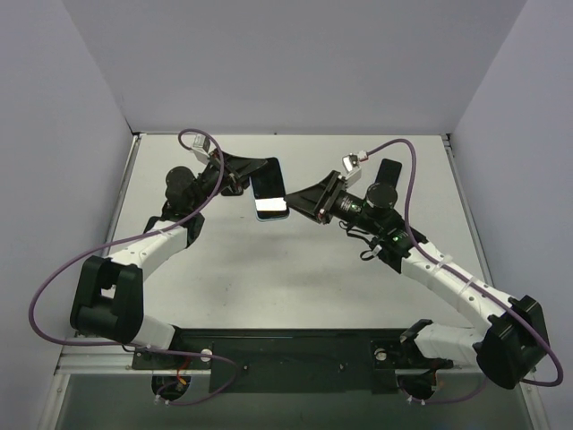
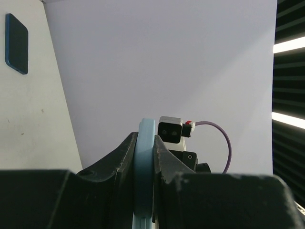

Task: Take the phone out of the phone case
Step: Remove the phone case from the phone.

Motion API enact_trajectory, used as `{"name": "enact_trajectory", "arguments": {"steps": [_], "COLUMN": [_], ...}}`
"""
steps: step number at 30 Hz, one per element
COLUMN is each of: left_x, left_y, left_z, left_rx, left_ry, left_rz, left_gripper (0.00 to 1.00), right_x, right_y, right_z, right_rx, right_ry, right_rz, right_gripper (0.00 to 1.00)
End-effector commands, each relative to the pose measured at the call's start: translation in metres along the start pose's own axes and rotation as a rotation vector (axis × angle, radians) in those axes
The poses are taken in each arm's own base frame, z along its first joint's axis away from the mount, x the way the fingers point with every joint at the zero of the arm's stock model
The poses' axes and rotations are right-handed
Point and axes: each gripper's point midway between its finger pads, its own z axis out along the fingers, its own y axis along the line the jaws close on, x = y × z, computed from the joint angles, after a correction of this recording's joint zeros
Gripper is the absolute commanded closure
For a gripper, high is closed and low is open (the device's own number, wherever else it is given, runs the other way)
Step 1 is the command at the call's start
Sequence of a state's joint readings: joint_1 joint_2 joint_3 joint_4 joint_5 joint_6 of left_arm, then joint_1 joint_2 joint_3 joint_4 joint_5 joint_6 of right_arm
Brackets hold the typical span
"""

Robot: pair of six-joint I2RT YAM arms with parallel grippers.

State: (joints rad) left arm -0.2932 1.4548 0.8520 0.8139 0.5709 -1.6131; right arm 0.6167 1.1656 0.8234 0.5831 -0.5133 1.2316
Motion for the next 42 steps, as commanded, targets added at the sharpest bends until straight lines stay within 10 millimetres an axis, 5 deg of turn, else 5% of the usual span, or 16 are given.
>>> {"name": "enact_trajectory", "arguments": {"steps": [1, 13, 30, 42], "left_x": [0.0, -0.001, -0.004, 0.012], "left_y": [-0.055, -0.065, -0.069, -0.079], "left_z": [-0.001, -0.001, 0.001, 0.003], "left_rx": [0.137, 0.161, 0.195, 0.239], "left_ry": [-0.015, -0.029, -0.036, 0.009], "left_rz": [0.071, 0.076, 0.039, -0.009], "left_gripper": [1.0, 1.0, 1.0, 1.0], "right_x": [-0.01, 0.002, 0.01, 0.017], "right_y": [0.039, 0.011, 0.003, 0.006], "right_z": [-0.002, -0.009, -0.009, 0.007], "right_rx": [-0.127, -0.035, -0.02, -0.072], "right_ry": [-0.041, -0.029, -0.007, 0.033], "right_rz": [-0.015, -0.038, -0.039, 0.02], "right_gripper": [0.74, 0.65, 0.63, 0.62]}}
